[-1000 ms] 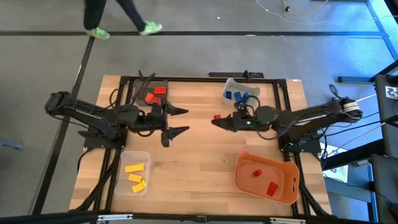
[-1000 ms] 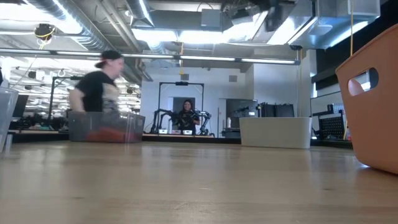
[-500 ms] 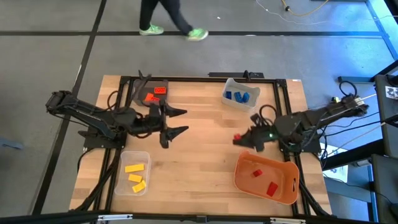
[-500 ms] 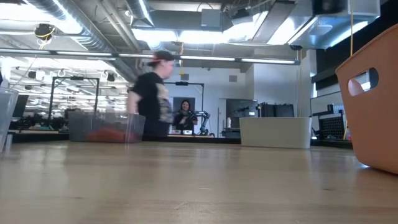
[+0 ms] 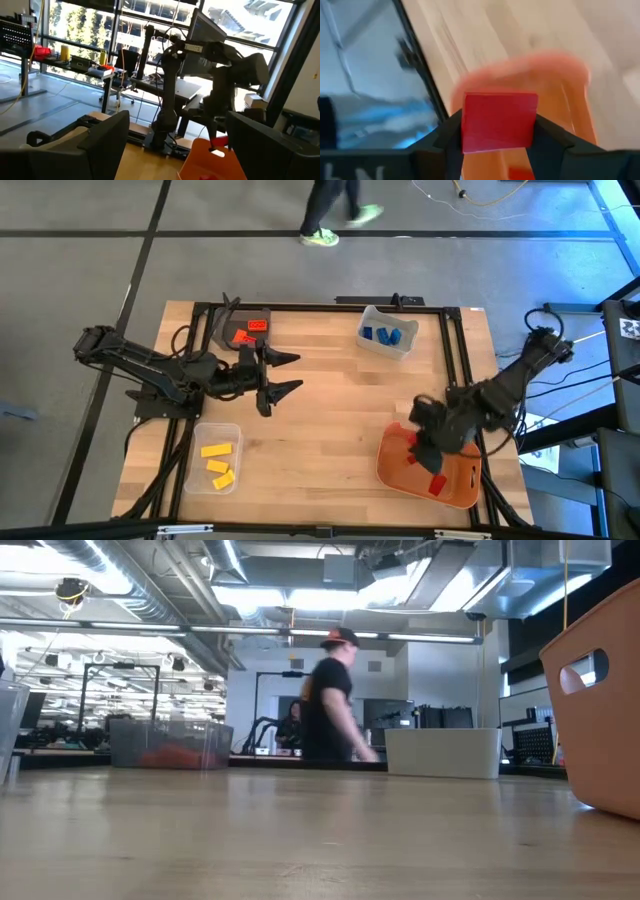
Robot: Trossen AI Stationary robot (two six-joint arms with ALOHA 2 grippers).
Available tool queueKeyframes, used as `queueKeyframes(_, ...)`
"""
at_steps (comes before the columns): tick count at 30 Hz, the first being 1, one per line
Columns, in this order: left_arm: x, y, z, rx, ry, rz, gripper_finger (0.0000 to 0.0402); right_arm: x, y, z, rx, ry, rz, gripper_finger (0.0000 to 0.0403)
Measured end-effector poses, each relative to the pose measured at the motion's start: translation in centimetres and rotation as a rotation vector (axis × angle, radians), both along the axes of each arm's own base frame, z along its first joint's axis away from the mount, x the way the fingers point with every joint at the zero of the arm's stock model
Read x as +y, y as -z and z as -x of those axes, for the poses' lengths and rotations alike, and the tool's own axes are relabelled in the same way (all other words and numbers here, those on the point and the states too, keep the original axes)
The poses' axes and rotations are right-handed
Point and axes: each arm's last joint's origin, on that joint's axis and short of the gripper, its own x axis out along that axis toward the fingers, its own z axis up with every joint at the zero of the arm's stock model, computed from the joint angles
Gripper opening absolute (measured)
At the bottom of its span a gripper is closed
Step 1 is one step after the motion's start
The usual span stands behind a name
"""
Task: Sort & place blocks by color
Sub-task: Put the red block into the orange bin, then return to Home Position
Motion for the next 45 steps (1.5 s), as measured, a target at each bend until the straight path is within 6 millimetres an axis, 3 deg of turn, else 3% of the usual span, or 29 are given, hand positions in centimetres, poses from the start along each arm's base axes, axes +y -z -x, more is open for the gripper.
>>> queueKeyframes(9,0.0,0.0,0.0,0.0,-0.002,-0.001,0.0319,4.0,5.4,2.1,0.332,-0.101,0.024,0.0165)
queueKeyframes(14,0.0,0.0,0.0,0.0,-0.002,-0.001,0.0319,5.0,9.4,4.3,0.489,-0.056,0.073,0.0165)
queueKeyframes(22,0.0,0.0,0.0,0.001,-0.011,0.001,0.0319,5.1,14.0,5.2,0.487,0.041,0.024,0.0165)
queueKeyframes(27,0.1,0.0,0.0,0.002,-0.015,0.001,0.0319,4.8,15.2,5.2,0.45,0.073,0.026,0.017)
queueKeyframes(32,0.1,0.0,0.0,0.002,-0.017,0.002,0.0319,4.5,15.7,5.4,0.461,0.079,0.045,0.0199)
queueKeyframes(42,0.1,0.0,0.0,0.001,-0.017,0.003,0.0319,4.7,15.6,5.5,0.504,0.056,0.015,0.0209)
queueKeyframes(45,0.1,0.0,0.0,0.001,-0.017,0.003,0.0319,5.2,14.5,5.4,0.52,0.003,-0.034,0.021)
